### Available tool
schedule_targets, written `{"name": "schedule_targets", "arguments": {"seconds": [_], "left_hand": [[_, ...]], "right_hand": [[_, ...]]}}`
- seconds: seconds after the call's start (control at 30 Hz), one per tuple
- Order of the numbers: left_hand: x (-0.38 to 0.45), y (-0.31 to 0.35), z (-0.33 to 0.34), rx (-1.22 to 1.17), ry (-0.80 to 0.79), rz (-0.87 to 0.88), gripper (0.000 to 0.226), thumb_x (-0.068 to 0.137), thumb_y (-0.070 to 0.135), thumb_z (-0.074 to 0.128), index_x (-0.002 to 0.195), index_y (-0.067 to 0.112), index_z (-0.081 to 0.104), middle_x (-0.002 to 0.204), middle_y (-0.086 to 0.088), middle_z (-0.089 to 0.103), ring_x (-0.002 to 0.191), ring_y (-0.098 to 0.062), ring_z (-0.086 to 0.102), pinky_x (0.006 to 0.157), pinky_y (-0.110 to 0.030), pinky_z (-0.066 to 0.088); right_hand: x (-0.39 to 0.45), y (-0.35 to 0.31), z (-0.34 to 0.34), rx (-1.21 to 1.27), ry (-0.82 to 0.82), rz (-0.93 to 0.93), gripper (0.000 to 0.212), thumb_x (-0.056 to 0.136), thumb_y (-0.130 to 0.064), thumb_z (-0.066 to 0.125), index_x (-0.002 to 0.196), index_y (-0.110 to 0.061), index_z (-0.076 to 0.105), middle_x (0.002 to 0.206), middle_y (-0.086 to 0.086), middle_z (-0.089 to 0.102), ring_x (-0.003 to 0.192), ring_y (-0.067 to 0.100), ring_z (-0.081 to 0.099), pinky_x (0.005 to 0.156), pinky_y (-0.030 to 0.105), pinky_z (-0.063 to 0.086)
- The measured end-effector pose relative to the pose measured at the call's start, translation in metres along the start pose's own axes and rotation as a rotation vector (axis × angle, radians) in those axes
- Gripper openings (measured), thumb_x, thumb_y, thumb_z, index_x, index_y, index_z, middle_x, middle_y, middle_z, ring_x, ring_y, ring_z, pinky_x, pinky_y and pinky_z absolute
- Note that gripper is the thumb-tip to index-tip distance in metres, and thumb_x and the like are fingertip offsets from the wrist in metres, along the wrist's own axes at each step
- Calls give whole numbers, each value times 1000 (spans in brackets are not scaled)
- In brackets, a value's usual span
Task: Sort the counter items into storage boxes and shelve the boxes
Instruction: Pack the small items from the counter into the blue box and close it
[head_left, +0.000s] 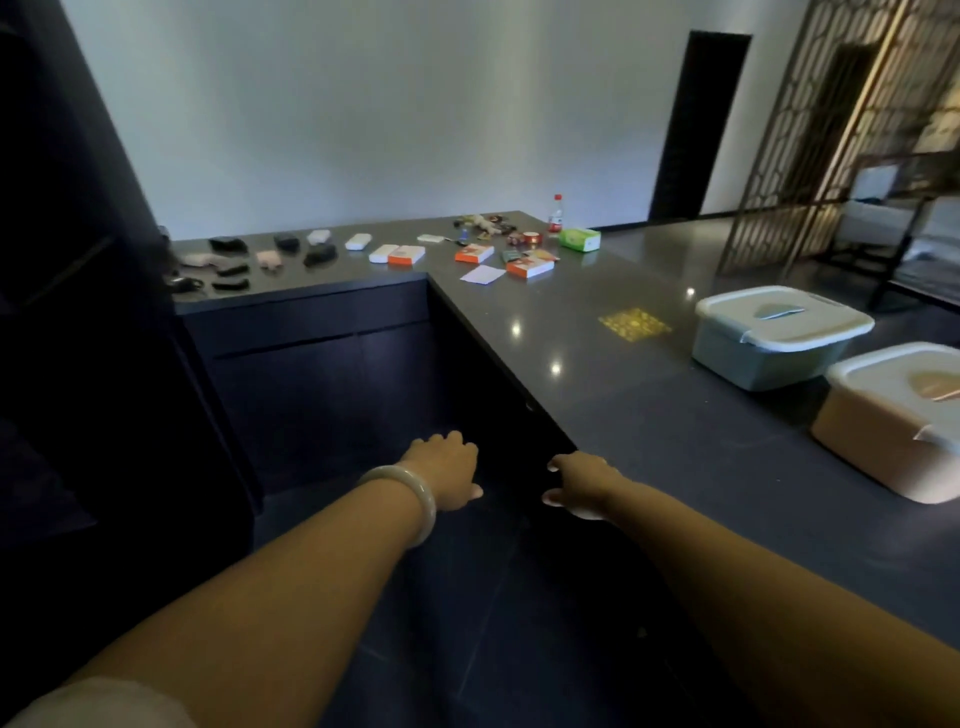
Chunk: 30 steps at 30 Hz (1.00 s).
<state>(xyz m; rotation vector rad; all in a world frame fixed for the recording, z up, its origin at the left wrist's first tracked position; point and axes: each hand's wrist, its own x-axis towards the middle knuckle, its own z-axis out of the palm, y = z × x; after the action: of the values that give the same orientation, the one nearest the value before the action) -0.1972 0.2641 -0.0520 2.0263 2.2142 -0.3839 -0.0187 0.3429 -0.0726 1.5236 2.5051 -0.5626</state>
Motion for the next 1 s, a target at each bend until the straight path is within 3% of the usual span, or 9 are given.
{"name": "schedule_targets", "arguments": {"seconds": [0.57,1.0], "left_hand": [[296,-2,-71,69,54,349,54,95,45,51,135,10,41,134,-12,42,120,-34,45,97,-46,38],[502,65,-118,202,122,807,54,93,46,53,133,11,43,132,-11,43,122,-34,45,97,-47,38]], "right_hand": [[224,99,-103,44,68,264,64,92,-37,62,145,-12,37,146,14,40,131,32,42,108,41,37],[287,197,-138,237,140,766,69,87,-43,65,144,-13,39,145,10,42,130,28,43,105,36,39]]}}
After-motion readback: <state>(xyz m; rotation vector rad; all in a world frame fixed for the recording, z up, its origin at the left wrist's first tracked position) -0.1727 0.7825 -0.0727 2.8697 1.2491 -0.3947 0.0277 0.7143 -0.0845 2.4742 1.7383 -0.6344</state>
